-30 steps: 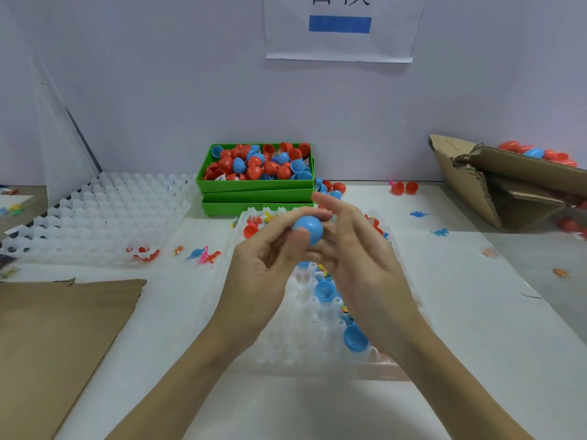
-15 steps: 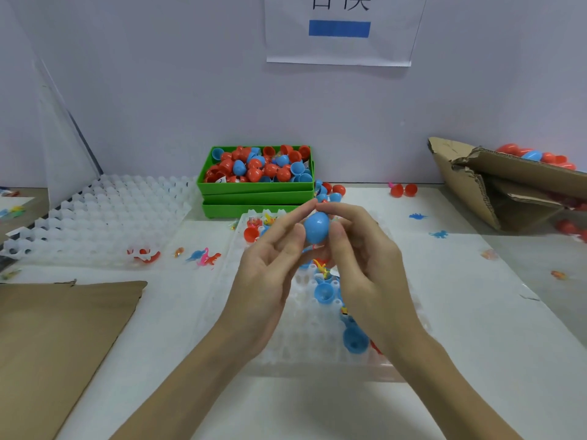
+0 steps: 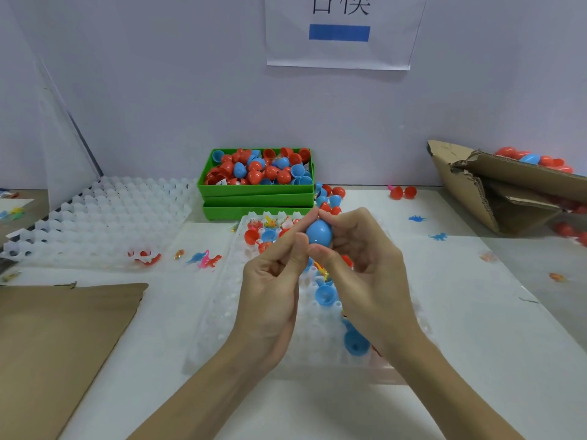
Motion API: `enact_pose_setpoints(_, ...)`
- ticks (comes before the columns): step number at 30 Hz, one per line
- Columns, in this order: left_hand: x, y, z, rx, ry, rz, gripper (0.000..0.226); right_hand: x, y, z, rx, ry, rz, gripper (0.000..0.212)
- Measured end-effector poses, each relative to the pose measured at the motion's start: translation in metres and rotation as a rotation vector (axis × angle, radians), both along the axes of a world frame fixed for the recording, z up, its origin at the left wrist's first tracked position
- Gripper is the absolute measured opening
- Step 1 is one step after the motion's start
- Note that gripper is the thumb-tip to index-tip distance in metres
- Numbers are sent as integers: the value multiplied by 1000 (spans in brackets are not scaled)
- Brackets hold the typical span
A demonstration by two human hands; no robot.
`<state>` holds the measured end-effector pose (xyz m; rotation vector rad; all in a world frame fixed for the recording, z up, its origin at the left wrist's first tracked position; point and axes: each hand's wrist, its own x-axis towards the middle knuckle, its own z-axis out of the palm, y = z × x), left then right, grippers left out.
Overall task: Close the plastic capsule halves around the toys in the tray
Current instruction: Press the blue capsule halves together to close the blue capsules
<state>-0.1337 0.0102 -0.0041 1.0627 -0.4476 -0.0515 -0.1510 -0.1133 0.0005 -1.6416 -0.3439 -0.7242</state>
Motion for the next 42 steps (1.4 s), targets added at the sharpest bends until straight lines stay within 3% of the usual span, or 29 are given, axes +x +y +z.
enact_pose_setpoints(10, 24, 26, 2, 365, -132, 263, 39, 4, -14, 7, -158, 222, -33, 39)
enact_pose_setpoints(14, 43, 49, 6, 367, -35, 532, 36, 17, -19, 18, -183, 415, -92, 37)
enact_pose_setpoints(17, 51, 58, 4, 299, 122, 563, 44, 39, -16, 30, -112, 539, -82, 26)
enact_pose_setpoints(19, 53, 58, 0, 281, 214, 523, 47, 60, -12, 38, -73, 586, -70, 31)
enact_pose_setpoints(24, 56, 58, -7, 320, 280, 440, 48, 114, -9, 57, 222, 626, 21, 44)
enact_pose_setpoints(27, 56, 59, -5, 322, 259, 434, 48, 128, -28, 64, 571, 589, 56, 41)
enact_pose_setpoints(33, 54, 54, -2, 336, 214, 434, 49, 138, -136, 108, 926, 379, -104, 39)
enact_pose_setpoints(37, 54, 52, -3, 398, 156, 408, 42, 126, -173, 116, 847, 533, -133, 45)
enact_pose_setpoints(42, 53, 53, -6, 630, -161, 511, 16, 82, -140, 82, 532, 624, -110, 34)
